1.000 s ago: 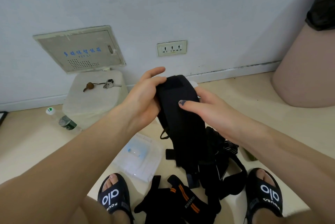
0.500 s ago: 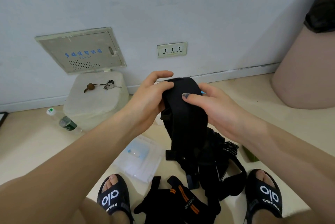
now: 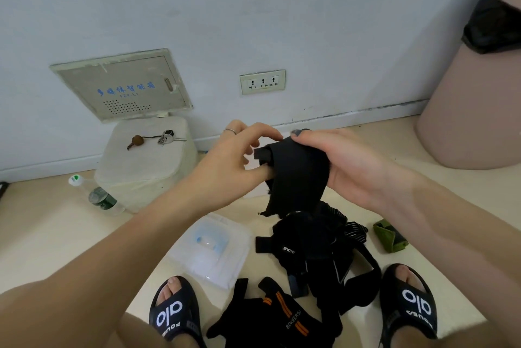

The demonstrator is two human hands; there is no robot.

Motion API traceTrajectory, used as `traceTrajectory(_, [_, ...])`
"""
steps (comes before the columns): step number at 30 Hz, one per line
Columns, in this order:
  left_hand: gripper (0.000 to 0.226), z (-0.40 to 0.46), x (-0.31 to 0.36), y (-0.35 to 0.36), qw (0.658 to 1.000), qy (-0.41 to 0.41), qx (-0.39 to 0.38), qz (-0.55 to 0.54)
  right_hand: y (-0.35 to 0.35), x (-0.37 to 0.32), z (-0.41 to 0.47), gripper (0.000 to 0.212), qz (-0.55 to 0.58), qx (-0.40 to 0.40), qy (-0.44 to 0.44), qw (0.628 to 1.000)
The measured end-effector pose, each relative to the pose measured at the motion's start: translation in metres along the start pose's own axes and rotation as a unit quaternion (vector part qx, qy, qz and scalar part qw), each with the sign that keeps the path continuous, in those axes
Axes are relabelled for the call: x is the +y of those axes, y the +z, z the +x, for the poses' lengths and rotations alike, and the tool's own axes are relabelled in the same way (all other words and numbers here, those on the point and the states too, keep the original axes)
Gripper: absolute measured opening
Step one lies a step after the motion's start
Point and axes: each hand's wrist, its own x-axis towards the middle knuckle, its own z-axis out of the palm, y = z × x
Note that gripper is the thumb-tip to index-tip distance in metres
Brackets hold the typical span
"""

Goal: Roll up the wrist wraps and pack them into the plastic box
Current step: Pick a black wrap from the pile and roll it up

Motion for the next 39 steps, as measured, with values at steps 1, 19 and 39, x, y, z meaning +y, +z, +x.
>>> traceTrajectory(1, [0.037,0.000,-0.001,0.001,1.000,0.027,0.010,-0.003,0.001,0.000,0.000,0.029,0.003,-0.009,0.002,1.000])
traceTrajectory(19, [0.003,0.014,0.009,-0.001,0.946,-0.068,0.096,-0.302,0.000,-0.005,-0.002,0.015,-0.090,0.078,-0.111,0.987])
traceTrajectory(39, [0.014,0.019,0.020,-0.020,0.917,0.020,0.210,-0.338,0.021,-0.024,0.001,0.009,-0.045,0.049,-0.231,0.971])
